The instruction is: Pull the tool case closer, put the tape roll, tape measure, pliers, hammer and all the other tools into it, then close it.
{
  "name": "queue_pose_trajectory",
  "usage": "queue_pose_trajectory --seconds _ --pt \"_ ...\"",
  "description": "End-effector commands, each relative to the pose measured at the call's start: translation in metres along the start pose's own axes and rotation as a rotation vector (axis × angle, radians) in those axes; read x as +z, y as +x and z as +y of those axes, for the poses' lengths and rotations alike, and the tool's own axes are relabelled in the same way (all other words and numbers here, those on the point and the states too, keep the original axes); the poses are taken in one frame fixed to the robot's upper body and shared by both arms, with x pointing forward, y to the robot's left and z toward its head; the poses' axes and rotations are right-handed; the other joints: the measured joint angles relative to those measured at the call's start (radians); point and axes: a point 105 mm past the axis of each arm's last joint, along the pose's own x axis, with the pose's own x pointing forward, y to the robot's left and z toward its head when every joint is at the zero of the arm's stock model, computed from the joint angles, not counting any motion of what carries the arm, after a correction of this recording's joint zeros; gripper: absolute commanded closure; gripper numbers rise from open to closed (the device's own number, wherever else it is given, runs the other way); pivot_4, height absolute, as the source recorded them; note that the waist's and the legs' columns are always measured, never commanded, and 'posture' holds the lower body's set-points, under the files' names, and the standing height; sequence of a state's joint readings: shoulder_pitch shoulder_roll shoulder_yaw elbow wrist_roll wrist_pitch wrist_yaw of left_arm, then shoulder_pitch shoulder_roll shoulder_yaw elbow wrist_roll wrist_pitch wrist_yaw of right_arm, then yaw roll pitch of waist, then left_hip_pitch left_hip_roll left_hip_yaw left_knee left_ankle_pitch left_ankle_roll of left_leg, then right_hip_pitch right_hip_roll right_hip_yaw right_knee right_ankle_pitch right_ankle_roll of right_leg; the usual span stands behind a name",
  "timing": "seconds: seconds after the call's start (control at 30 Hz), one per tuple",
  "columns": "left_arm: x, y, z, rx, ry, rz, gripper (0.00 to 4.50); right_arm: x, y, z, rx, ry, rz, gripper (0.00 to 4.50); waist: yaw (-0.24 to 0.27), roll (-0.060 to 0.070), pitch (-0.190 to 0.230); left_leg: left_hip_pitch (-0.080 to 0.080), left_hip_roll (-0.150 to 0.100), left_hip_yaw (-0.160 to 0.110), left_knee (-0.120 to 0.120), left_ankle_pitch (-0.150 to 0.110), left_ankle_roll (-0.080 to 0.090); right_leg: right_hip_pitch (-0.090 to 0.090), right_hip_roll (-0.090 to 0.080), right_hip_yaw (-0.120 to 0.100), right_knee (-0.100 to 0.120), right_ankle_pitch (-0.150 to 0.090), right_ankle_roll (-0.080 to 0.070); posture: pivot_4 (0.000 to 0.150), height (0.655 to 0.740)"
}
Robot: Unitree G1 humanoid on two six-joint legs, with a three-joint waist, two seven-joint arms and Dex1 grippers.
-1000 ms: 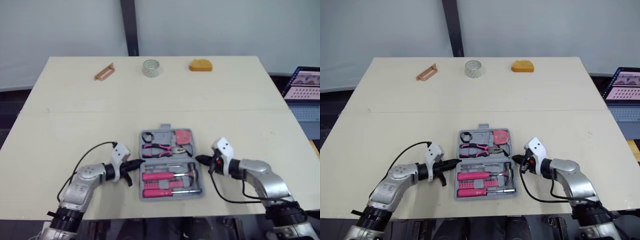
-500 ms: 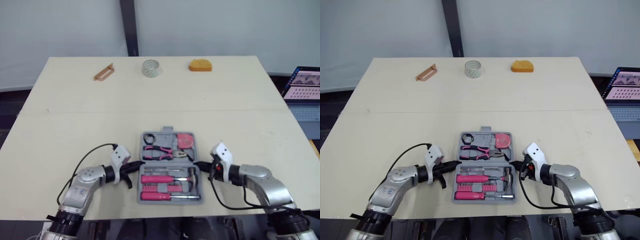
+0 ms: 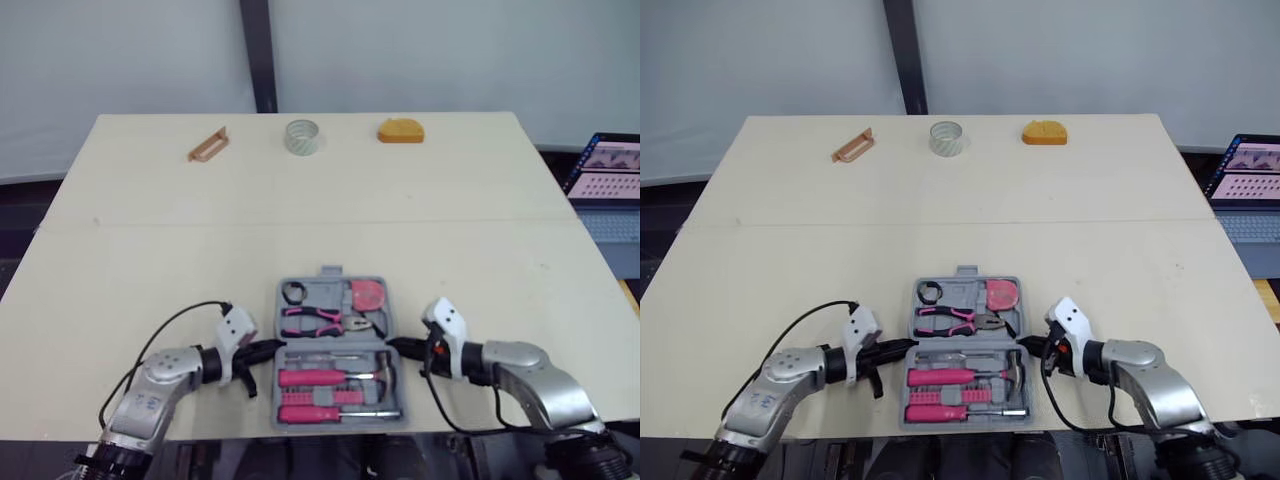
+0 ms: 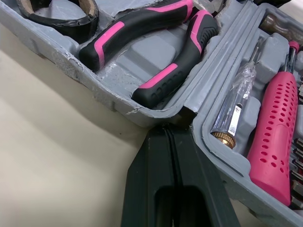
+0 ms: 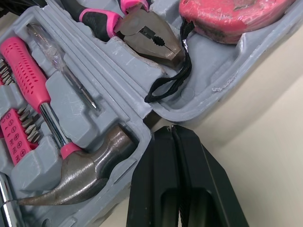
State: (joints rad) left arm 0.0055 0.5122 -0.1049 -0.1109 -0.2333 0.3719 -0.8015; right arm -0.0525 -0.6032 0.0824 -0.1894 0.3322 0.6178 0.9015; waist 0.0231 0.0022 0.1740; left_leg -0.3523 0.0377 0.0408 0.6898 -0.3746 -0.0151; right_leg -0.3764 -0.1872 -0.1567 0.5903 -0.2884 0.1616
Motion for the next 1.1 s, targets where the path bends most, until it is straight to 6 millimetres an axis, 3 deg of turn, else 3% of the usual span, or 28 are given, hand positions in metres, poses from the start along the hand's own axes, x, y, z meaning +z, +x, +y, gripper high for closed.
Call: queue_pose_trajectory --seconds 0.03,0.63,1.1 --pt "-0.009 0.002 -0.014 -0.053 -0.023 0.028 4.5 0.009 0.001 0.014 0.07 -0.022 -0.032 4.4 0.0 0.0 0.0 0.0 0.0 0.0 0.0 0.0 0.0 0.0 0.0 0.0 0.0 0.0 0.0 0.15 0.74" --pt "-0.016 -0.005 -0.02 -0.035 -0.05 0.041 4.5 0.008 0.001 0.02 0.094 -0.005 -0.027 4.4 0.0 0.001 -0.001 0.0 0.0 0.0 0.0 0.0 0.0 0.0 0.0 0.0 0.0 0.0 0.0 0.15 0.74" --pt "-0.01 -0.006 -0.004 0.013 -0.028 0.033 4.5 0.013 0.005 0.015 0.072 -0.014 -0.046 4.4 0.0 0.001 -0.001 0.0 0.0 0.0 0.0 0.0 0.0 0.0 0.0 0.0 0.0 0.0 0.0 0.15 0.74"
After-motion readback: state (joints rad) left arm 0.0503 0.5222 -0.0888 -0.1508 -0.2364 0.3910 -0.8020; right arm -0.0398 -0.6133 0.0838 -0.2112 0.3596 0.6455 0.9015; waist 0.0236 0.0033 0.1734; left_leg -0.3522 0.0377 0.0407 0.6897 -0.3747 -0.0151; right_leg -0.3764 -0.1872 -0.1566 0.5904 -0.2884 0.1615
